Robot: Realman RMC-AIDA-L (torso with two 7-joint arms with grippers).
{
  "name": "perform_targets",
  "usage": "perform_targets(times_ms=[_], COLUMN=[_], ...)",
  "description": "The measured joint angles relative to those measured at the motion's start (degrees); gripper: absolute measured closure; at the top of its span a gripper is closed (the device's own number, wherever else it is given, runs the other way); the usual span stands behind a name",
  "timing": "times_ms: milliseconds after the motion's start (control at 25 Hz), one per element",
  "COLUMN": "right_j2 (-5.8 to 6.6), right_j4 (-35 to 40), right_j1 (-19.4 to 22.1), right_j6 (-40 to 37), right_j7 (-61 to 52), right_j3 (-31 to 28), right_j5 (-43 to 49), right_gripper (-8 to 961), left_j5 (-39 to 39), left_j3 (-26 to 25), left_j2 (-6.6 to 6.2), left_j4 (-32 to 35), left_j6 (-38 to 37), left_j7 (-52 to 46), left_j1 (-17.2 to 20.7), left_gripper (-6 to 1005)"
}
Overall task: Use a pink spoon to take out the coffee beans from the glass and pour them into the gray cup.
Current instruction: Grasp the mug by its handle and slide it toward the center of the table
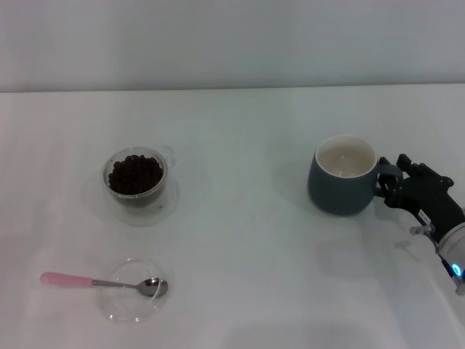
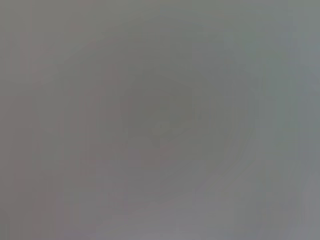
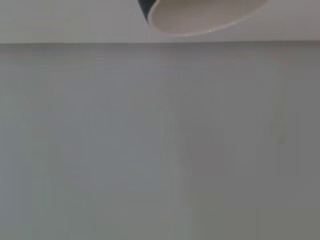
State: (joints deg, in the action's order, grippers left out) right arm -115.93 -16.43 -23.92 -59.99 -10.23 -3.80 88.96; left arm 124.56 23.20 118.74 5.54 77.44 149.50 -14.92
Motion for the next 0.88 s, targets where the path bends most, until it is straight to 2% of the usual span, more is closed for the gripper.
perform_targets(times_ms=[440,880], right_j2=[0.05,0.04], right_j4=[-0.04,-1.6], right_j1=[-1.43,-0.78], right_j6=[1.89,1.86], right_j7=[-0.28,-0.39], right_j3=[1.99,2.14], right_j5=[4.11,9.85], right_gripper=[595,593], left_j5=[0.13,0.16], left_j3=[-0.09,-0.08], left_j2=[0.0,0.0], left_j4=[0.08,0.09], left_j6=[-0.22,-0.03], left_j7=[0.0,0.0], left_j1=[-0.11,-0.11], left_gripper=[299,299])
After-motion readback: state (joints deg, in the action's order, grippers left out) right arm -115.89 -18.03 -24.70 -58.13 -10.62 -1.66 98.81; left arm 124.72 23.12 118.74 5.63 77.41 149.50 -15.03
